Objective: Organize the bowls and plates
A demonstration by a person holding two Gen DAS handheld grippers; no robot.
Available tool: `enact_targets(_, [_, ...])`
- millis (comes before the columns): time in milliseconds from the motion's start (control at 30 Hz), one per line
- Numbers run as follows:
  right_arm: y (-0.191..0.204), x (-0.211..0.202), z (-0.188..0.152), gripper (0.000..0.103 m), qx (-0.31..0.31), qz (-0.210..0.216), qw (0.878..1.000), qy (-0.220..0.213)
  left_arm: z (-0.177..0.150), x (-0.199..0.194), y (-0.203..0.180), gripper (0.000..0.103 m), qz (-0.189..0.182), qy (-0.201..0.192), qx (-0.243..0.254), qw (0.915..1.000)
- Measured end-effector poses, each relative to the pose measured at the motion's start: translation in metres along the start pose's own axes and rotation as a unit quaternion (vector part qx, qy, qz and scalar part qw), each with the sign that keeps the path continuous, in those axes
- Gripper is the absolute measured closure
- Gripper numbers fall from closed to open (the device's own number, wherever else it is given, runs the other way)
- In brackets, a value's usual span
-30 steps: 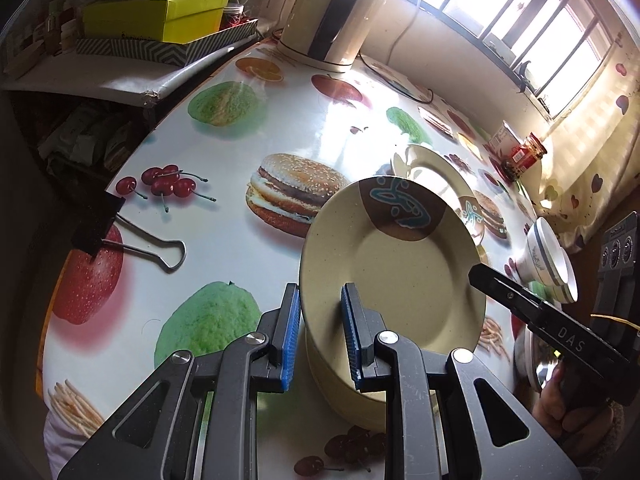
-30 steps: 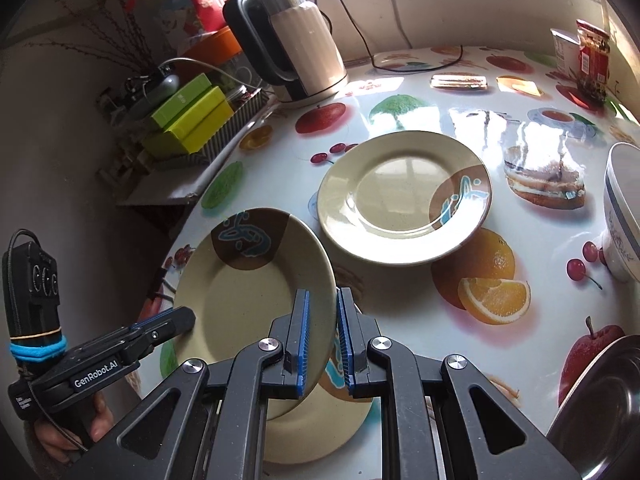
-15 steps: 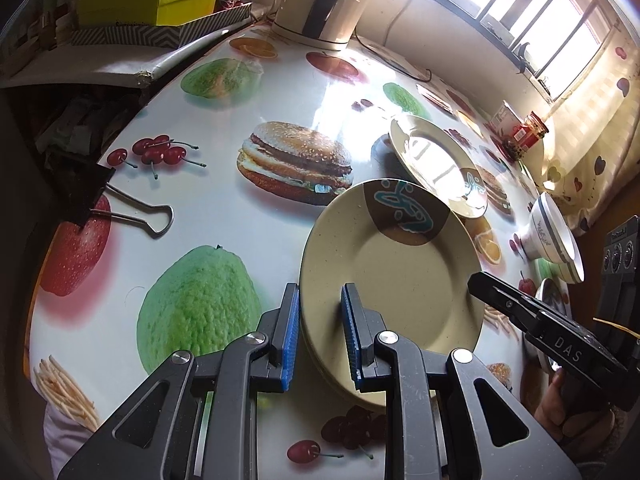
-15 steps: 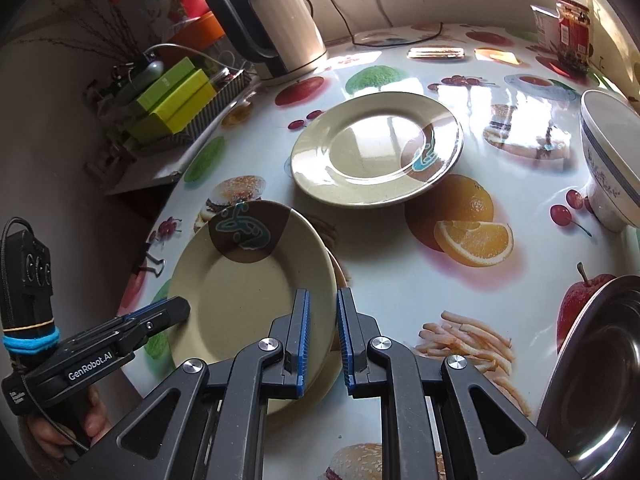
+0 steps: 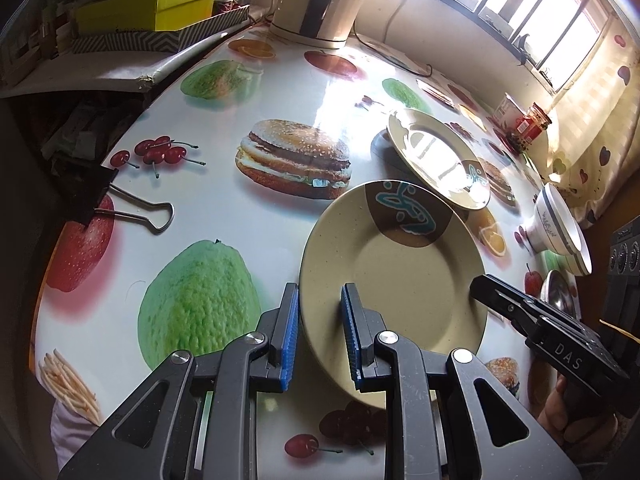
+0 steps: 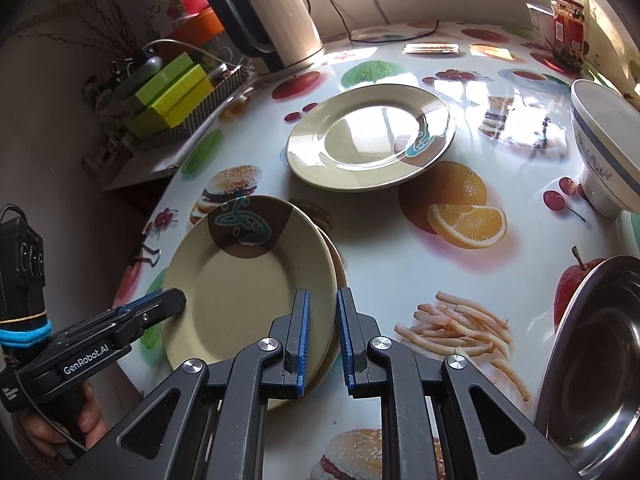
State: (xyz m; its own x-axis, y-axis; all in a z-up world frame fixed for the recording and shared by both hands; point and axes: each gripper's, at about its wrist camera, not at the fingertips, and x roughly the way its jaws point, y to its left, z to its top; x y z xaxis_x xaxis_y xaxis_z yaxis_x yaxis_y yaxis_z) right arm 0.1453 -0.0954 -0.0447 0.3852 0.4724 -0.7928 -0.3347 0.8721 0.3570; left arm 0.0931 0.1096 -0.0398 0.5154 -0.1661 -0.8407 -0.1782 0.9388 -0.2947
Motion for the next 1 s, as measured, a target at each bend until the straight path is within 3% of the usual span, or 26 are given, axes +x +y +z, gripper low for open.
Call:
enact_targets(767, [-0.0009,-0.0027,-0.0039,0.086,0.000,-0.001,1.000,-0.006,-0.0022,0.0014,-0.0041,0.080,0.018,0.003,0.009,0.9998])
enact_targets(1000, [0.0006,-0.0026,-0.0030,0.081,0.001,0.002,1.000,-0.007,-0.0025,0.0022,-0.0027,0.079,0.016,0.002,0.009,0.9998])
